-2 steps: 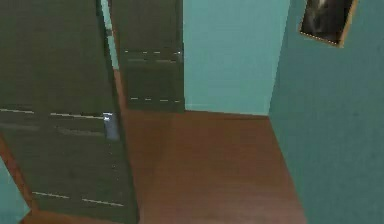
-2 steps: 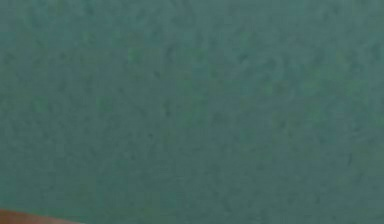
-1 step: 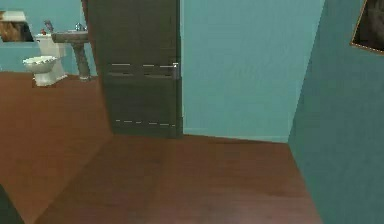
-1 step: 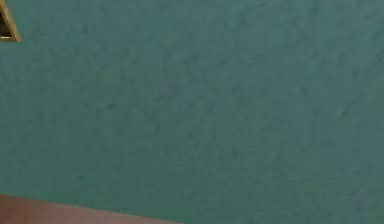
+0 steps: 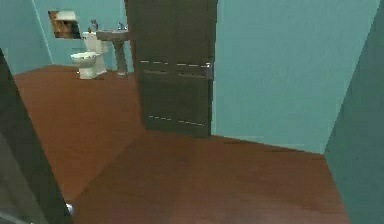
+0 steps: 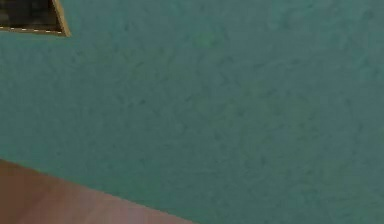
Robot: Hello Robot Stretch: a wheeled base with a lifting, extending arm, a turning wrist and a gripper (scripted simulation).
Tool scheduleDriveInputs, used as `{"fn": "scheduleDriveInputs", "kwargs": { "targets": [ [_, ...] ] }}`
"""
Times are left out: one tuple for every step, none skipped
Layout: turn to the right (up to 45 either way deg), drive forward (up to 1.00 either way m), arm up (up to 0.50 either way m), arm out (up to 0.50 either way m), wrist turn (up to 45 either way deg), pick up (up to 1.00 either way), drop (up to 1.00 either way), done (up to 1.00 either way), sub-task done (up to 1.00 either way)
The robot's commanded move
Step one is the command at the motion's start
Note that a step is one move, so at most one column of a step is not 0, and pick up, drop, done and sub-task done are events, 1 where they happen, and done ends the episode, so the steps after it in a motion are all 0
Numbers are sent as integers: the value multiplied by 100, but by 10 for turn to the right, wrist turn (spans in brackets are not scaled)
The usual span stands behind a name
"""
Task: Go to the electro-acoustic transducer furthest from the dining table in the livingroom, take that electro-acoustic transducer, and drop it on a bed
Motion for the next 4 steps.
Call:
{"fn": "scheduleDriveInputs", "kwargs": {
  "targets": [
    [0, 70, 0, 0, 0, 0, 0, 0, 0],
    [-450, 0, 0, 0, 0, 0, 0, 0, 0],
    [0, 100, 0, 0, 0, 0, 0, 0, 0],
    [0, 100, 0, 0, 0, 0, 0, 0, 0]
  ]
}}
